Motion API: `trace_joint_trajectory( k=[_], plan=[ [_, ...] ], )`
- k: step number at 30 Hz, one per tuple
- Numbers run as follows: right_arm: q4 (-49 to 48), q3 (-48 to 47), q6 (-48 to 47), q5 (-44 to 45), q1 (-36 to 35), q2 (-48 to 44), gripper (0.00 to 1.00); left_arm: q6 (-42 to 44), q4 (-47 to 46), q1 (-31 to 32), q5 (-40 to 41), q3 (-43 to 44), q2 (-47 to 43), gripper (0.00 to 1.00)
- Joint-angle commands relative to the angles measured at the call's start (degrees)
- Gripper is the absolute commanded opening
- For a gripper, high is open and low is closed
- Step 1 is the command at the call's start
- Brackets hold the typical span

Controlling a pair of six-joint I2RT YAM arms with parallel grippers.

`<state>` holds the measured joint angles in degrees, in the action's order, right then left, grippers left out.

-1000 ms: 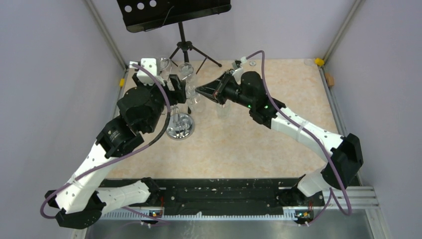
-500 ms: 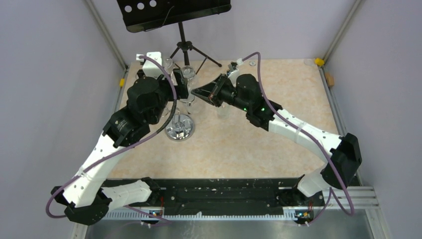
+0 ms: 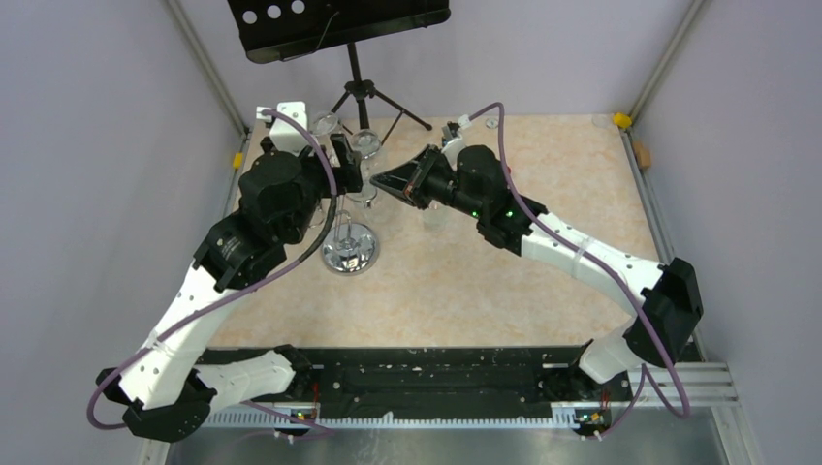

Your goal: Take the wine glass off the wine glass rack

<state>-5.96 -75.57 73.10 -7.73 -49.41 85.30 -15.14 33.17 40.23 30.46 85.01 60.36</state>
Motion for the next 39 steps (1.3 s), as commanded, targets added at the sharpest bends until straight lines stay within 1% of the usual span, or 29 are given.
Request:
trace_joint_trajectory(
  k=[1, 8, 14, 17, 29, 39],
  plan=[
    [-6.18, -2.63, -0.21, 1.61, -1.47, -2.24, 0.00, -0.64, -1.83, -0.41, 0.04, -0.07, -1.51, 0.84],
    [-8.52, -2.11, 0.31, 1.40, -1.41, -2.78, 0.00, -0.64, -2.06, -0.48, -0.05, -0.17, -1.82, 0.84],
    [-8.77, 0.62, -0.15, 5.55, -1.45, -5.99, 0.00, -0.53, -2.05, -0.50, -0.05, -0.19, -1.95, 0.84],
    [-8.79, 1.60, -0.20, 5.94, -1.46, -7.30, 0.00, -0.55, -2.05, -0.50, 0.04, -0.11, -1.87, 0.84],
    [-11.35, 4.46, 2.51, 1.53, -1.44, -9.01, 0.00, -0.68, -1.88, -0.54, 0.30, 0.02, -1.52, 0.84],
    [-13.46, 2.52, 3.00, -4.52, -1.46, -6.04, 0.00, -0.60, -1.63, -0.67, 0.48, -0.10, -1.38, 0.84]
  ],
)
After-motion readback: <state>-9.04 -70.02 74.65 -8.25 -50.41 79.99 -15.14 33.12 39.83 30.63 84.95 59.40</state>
